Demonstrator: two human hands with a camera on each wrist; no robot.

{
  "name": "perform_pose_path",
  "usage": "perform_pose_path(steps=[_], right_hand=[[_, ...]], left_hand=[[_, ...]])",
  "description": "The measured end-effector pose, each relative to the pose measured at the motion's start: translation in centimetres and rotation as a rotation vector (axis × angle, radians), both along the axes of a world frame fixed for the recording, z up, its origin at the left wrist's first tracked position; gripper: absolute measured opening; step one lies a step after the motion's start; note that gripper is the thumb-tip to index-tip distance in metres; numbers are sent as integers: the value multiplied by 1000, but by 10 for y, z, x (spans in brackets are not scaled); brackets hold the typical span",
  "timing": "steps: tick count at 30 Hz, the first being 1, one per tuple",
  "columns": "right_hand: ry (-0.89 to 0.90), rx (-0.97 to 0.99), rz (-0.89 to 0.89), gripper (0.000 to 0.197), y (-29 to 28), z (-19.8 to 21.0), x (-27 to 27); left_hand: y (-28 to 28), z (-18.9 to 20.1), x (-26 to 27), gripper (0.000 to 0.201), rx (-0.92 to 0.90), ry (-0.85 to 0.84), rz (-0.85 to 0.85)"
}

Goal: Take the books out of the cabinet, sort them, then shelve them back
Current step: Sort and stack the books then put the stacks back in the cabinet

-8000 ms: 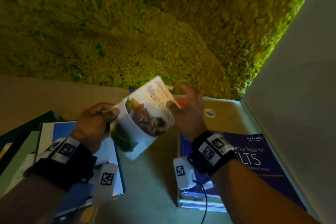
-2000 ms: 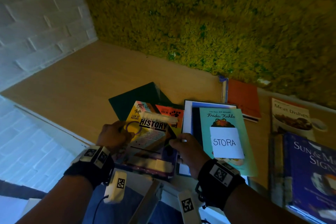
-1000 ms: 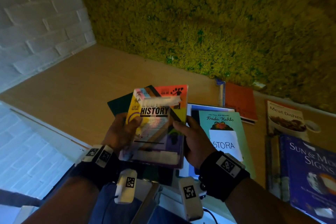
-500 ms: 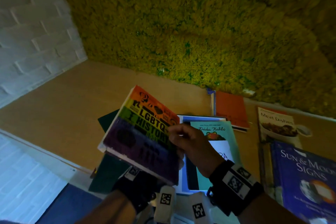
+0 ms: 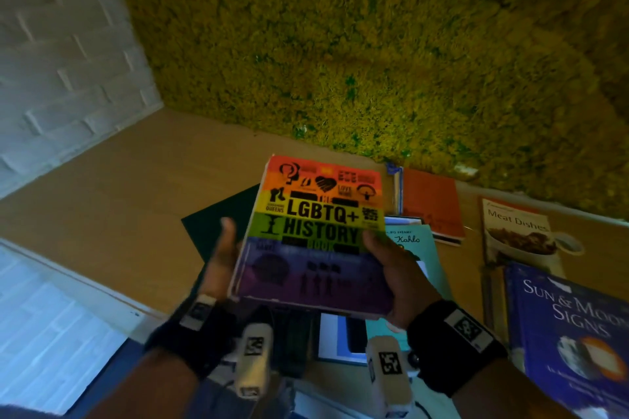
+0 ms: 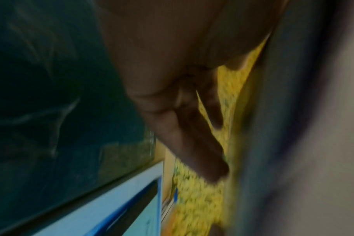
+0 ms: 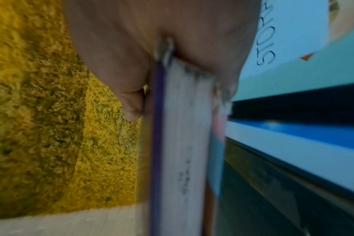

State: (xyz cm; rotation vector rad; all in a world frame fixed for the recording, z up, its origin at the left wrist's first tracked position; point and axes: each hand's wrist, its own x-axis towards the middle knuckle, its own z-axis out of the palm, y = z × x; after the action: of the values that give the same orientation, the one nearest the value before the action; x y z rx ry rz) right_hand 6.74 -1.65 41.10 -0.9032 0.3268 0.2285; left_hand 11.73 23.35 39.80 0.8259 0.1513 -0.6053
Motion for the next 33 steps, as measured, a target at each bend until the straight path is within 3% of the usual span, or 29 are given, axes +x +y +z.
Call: perform_pose_path(steps=[2,4,7,12,16,19,21,22,24,27,29,30,33], right_hand=[[-10,-117,-34,64,-10,-1,4],[0,-348,-59,58,-12,-4,9],[-14,-713,-107,60,-7,-22,9],[-54,-836,-266,52,-10,-36,-8],[-86,-904,-318,64,-20,-28,-28],[-36,-976,-329,57,-41,-6,-47],[-25,-1007,-301,35,-69,11,-62],[-22,-987,-300,23,-87,18,-71],[11,-1022,-328,23,-124,39,-97],[50,-1126,-503,19,-184,54,-138],[173,-1242,-576,10,-221,47,-159],[244,-1290,-578,9,-236,40,-168],[394,-1267,-517,40,-262,22,-190]], left_hand=[[6,1,7,88,-19,-64,-85],[2,1,9,86,206,-141,-62],[-14,-10,0,64,330,-220,27],[-29,-21,-11,34,355,-255,39],[-40,-24,-6,26,414,-307,-11],[-59,-22,-10,41,342,-244,-73],[-78,-24,-14,48,275,-205,-115],[-89,-25,-18,45,273,-213,-135],[-108,-29,-22,34,267,-206,-165],[-131,-36,-29,43,380,-140,-186],[-141,-48,-30,54,503,-204,-166],[-146,-51,-31,55,576,-265,-162],[-159,-59,-37,34,688,-300,-114]])
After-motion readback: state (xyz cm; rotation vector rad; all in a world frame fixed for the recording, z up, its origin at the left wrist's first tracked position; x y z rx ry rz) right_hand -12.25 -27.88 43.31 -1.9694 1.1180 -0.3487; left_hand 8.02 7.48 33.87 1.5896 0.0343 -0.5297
